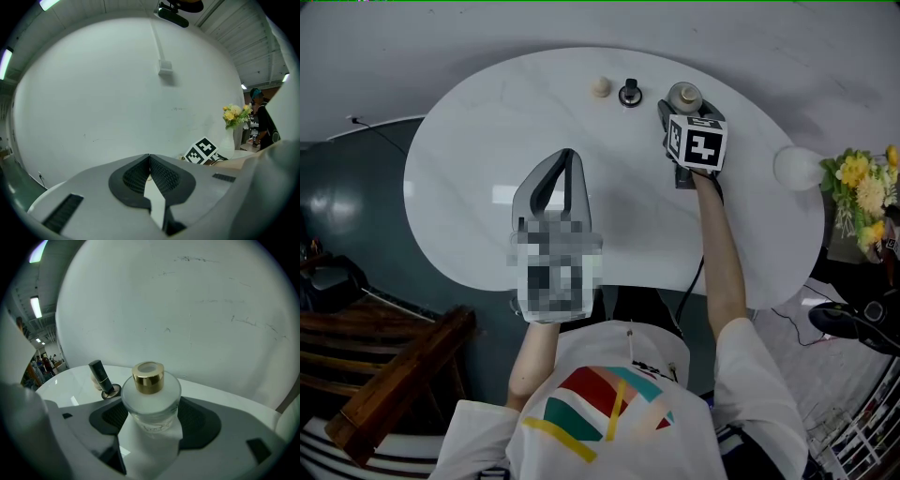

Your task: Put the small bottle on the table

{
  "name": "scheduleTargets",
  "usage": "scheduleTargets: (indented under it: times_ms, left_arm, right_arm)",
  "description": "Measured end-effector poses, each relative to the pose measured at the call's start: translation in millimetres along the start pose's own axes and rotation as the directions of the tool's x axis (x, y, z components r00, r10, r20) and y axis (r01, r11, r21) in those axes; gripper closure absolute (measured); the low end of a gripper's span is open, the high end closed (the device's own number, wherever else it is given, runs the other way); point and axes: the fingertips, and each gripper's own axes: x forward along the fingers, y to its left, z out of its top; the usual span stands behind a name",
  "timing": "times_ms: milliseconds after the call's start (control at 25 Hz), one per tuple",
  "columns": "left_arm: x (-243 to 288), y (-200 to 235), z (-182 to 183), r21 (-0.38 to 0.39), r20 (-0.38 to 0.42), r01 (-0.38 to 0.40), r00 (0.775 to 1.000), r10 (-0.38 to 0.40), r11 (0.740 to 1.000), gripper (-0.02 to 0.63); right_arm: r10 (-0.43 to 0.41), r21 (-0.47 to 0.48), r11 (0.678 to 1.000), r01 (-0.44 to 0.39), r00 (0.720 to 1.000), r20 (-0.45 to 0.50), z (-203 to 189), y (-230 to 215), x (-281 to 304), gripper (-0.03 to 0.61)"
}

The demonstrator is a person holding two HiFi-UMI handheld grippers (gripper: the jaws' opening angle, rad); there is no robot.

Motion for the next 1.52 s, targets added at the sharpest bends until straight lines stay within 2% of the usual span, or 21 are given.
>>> scheduleTargets:
  times_ms: [520, 760, 920, 1160, 1240, 1320, 1520]
  left_arm:
    - [-12, 3, 7, -0.001, 0.025, -0.004, 1.000, 0.004, 1.000, 0.597]
    - [-21, 0, 25, 0.007, 0.073, 0.005, 0.997, -0.006, 1.000, 0.597]
    - [-29, -2, 31, 0.021, 0.073, 0.014, 0.997, -0.016, 1.000, 0.597]
    - [-40, 1, 46, 0.021, 0.121, 0.016, 0.993, -0.019, 1.000, 0.597]
    - [-44, 1, 51, 0.014, 0.143, 0.018, 0.989, -0.020, 1.000, 0.597]
    - [-49, 2, 54, 0.015, 0.147, 0.019, 0.989, -0.021, 1.000, 0.597]
    - [-61, 8, 62, 0.018, 0.175, 0.004, 0.985, -0.007, 1.000, 0.597]
  right_arm:
    - [-0.021, 0.011, 1.000, 0.021, 0.997, 0.070, 19, 0, -18, 0.255]
    - [-0.034, 0.011, 0.999, 0.033, 0.992, 0.120, 35, 4, -44, 0.255]
    - [-0.034, 0.007, 0.999, 0.033, 0.987, 0.158, 47, 10, -64, 0.255]
    - [-0.026, -0.028, 0.999, 0.034, 0.971, 0.236, 72, 27, -101, 0.259]
    - [-0.031, -0.042, 0.998, 0.044, 0.964, 0.265, 78, 33, -117, 0.284]
    - [-0.038, -0.045, 0.998, 0.054, 0.954, 0.296, 84, 40, -135, 0.341]
    - [-0.042, -0.013, 0.999, 0.051, 0.924, 0.379, 94, 58, -179, 0.425]
